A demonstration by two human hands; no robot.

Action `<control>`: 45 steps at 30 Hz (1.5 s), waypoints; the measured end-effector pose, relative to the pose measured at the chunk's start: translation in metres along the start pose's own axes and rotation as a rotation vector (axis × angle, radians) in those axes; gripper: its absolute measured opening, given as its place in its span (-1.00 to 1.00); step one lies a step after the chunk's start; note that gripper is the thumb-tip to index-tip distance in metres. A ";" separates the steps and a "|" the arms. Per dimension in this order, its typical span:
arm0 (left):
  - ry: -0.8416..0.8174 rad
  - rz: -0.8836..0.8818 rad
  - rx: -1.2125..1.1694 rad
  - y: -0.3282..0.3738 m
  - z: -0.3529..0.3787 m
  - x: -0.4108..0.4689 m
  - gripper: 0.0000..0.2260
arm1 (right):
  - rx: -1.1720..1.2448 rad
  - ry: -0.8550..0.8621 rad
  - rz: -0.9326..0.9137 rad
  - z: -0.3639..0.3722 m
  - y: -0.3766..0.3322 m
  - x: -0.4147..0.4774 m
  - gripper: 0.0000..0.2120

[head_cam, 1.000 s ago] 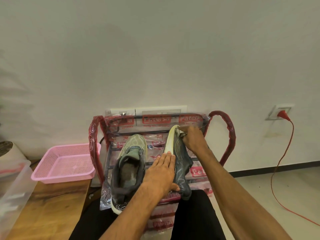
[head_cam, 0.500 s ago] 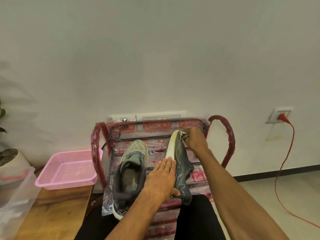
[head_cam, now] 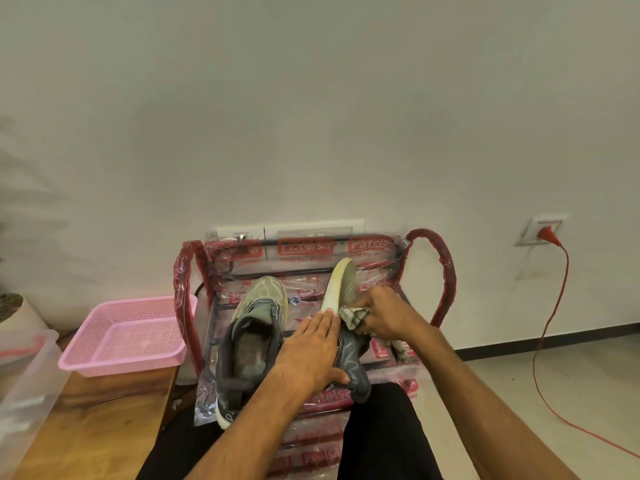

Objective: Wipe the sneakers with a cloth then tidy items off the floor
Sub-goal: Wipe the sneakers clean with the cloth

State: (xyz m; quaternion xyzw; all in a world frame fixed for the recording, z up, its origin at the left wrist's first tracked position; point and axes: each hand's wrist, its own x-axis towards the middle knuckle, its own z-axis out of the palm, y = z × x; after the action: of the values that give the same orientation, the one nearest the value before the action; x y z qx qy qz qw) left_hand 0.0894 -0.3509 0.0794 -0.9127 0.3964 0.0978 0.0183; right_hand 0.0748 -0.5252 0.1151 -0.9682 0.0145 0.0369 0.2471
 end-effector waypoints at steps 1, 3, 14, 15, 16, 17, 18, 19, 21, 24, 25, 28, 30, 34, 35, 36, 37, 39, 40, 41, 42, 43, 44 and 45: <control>0.001 0.006 0.009 0.001 0.000 0.000 -0.11 | 0.071 -0.080 0.010 -0.010 0.006 -0.006 -0.76; -0.002 0.007 0.018 0.004 -0.001 0.000 -0.11 | 0.118 -0.124 0.059 -0.024 0.017 -0.009 -0.73; 0.020 -0.023 -0.003 0.004 0.000 0.002 -0.13 | 0.000 0.199 0.128 0.023 0.000 0.012 -0.88; 0.020 -0.020 -0.009 0.004 0.001 0.001 -0.13 | 0.021 0.124 0.118 0.016 0.001 0.005 -0.88; 0.023 -0.015 -0.015 0.005 0.001 0.001 -0.13 | 0.047 0.061 0.127 0.011 0.004 0.002 -0.85; 0.026 -0.012 -0.020 0.007 0.001 0.001 -0.13 | 0.065 0.039 0.143 0.008 0.007 0.001 -0.82; 0.029 -0.011 -0.025 0.008 0.001 0.000 -0.13 | 0.053 0.062 0.170 0.009 0.009 0.004 -0.81; 0.032 -0.013 -0.031 0.009 0.000 0.001 -0.13 | 0.011 0.117 0.199 0.011 0.009 0.008 -0.82; 0.036 -0.026 -0.049 0.008 0.000 0.002 -0.12 | -0.088 0.233 0.243 0.025 0.008 0.015 -0.85; 0.044 -0.029 -0.062 0.005 0.003 0.002 -0.12 | -0.130 0.350 0.206 0.045 0.005 0.012 -0.87; 0.047 -0.025 -0.056 0.005 0.005 0.002 -0.12 | -0.116 0.354 0.187 0.048 0.004 0.006 -0.88; 0.052 -0.014 -0.050 0.005 0.005 0.003 -0.12 | -0.025 0.251 0.130 0.046 0.006 -0.012 -0.83; 0.053 -0.011 -0.066 0.004 0.006 0.002 -0.11 | 0.011 0.122 0.063 0.033 0.003 -0.025 -0.85; 0.054 -0.005 -0.065 0.006 0.006 0.001 -0.10 | -0.011 -0.115 -0.022 0.003 0.003 -0.045 -0.80; 0.046 -0.003 -0.060 0.005 0.005 0.001 -0.07 | -0.018 -0.126 -0.002 -0.003 0.007 -0.046 -0.79; 0.033 0.000 -0.056 0.004 0.004 0.001 -0.03 | -0.010 -0.103 0.024 -0.008 0.009 -0.046 -0.80; 0.017 0.005 -0.052 0.002 0.002 0.001 0.02 | -0.006 -0.043 0.055 -0.010 0.011 -0.045 -0.82; 0.001 0.019 -0.037 -0.001 0.000 0.001 0.09 | -0.035 0.133 0.111 -0.006 0.009 -0.040 -0.86; 0.003 0.026 -0.028 -0.002 -0.001 0.001 0.10 | -0.053 0.199 0.130 -0.001 0.005 -0.037 -0.83; 0.008 0.031 -0.025 -0.003 -0.002 0.000 0.10 | -0.073 0.242 0.132 0.006 -0.001 -0.034 -0.79; 0.013 0.036 -0.031 -0.004 -0.002 0.000 0.11 | -0.092 0.266 0.128 0.014 -0.006 -0.031 -0.76; 0.022 0.042 -0.039 -0.005 -0.002 0.000 0.12 | -0.112 0.278 0.126 0.022 -0.013 -0.030 -0.75; 0.031 0.048 -0.046 -0.007 -0.001 0.000 0.13 | -0.135 0.284 0.127 0.031 -0.019 -0.030 -0.74; 0.043 0.052 -0.051 -0.008 -0.001 0.000 0.13 | -0.159 0.289 0.133 0.039 -0.024 -0.032 -0.75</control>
State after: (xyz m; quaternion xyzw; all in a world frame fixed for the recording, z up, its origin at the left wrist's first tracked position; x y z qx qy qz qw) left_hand 0.0948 -0.3455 0.0797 -0.9041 0.4177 0.0889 -0.0160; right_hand 0.0418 -0.4847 0.0952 -0.9768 0.1111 -0.0853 0.1620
